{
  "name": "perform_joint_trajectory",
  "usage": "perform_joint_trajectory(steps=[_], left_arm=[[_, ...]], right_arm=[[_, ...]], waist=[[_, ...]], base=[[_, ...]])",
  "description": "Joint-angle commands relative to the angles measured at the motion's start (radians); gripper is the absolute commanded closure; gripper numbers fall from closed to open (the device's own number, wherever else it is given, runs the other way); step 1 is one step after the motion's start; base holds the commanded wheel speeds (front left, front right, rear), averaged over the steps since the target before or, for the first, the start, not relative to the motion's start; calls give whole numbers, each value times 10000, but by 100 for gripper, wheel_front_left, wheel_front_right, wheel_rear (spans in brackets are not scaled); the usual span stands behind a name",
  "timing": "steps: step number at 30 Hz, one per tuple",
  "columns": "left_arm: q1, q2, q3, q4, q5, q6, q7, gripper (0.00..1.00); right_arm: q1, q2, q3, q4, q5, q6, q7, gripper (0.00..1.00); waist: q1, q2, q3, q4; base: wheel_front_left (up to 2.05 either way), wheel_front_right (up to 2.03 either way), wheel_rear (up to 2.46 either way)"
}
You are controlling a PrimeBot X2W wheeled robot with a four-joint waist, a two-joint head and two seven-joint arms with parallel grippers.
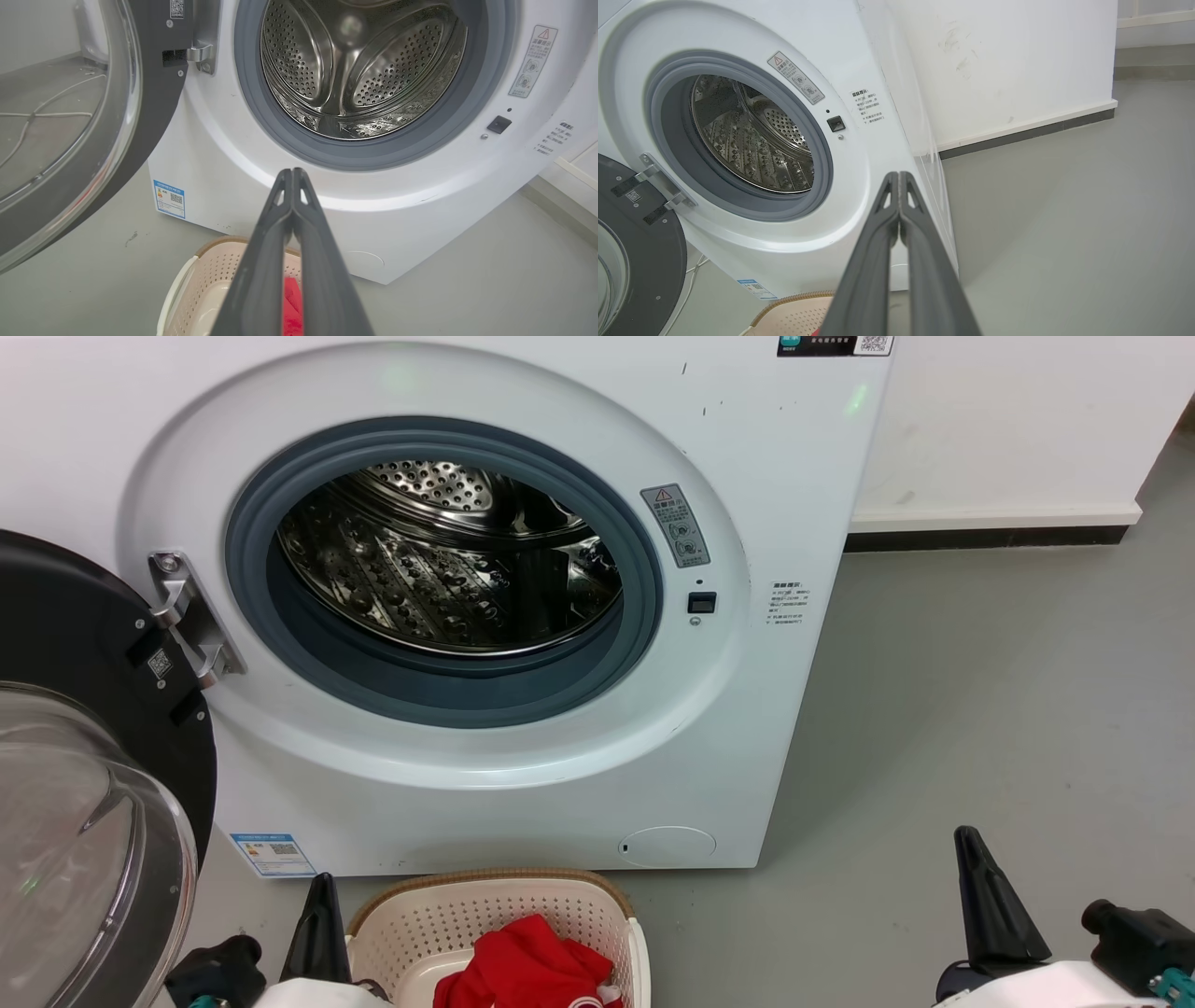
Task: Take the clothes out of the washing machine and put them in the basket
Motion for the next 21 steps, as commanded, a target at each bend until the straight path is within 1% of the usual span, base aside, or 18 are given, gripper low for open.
perform_joint_trajectory(steps=[1,21], left_arm=[[-274,7,64,-93,-352,-88,53,100],[-777,8,338,167,-3595,-542,831,100]], right_arm=[[-300,-84,-9,-89,388,-1,36,100],[-809,-206,-128,322,3852,-2,694,100]], waist=[[0,-1,2,3],[0,-1,57,68]], base=[[0,0,0],[0,0,0]])
